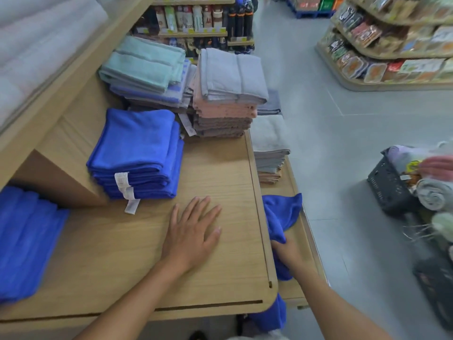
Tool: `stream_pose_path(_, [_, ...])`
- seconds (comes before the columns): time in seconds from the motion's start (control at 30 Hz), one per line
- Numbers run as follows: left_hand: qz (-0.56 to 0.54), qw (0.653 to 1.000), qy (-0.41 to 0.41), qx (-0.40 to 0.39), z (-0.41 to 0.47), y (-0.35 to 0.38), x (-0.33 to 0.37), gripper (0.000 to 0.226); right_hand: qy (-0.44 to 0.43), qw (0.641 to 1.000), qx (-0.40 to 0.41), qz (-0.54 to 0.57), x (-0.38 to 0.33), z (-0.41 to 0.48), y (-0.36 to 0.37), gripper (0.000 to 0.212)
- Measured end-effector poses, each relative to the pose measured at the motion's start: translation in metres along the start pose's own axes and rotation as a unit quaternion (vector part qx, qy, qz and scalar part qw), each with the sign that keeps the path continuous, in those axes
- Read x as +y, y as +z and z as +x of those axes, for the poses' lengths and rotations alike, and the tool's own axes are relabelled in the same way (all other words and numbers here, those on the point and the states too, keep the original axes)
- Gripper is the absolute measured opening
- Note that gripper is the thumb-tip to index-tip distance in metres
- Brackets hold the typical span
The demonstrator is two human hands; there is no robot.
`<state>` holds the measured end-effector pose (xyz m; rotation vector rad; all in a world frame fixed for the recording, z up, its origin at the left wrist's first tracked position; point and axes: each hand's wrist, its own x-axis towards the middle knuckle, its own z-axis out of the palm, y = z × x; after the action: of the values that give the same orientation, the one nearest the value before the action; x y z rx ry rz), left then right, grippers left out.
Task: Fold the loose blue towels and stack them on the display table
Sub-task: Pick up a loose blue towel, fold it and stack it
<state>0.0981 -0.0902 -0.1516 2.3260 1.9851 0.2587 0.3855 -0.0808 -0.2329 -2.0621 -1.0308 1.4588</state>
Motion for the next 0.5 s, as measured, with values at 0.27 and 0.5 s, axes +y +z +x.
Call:
stream_pose_path(0.27, [-0.052,0.999,-0.002,0.01,-0.001,-0.01,0.002,0.054,-0.102,0.975,0.04,0.191,-0.063,-0.074,-0.07,0.019])
stream_pose_path(0.5, [-0.336,0.939,0.079,0.017,-0.018,-0.041,0.029,0.017,-0.26,0.942,0.023,0.213,-0.153,-0.198,-0.101,0.005])
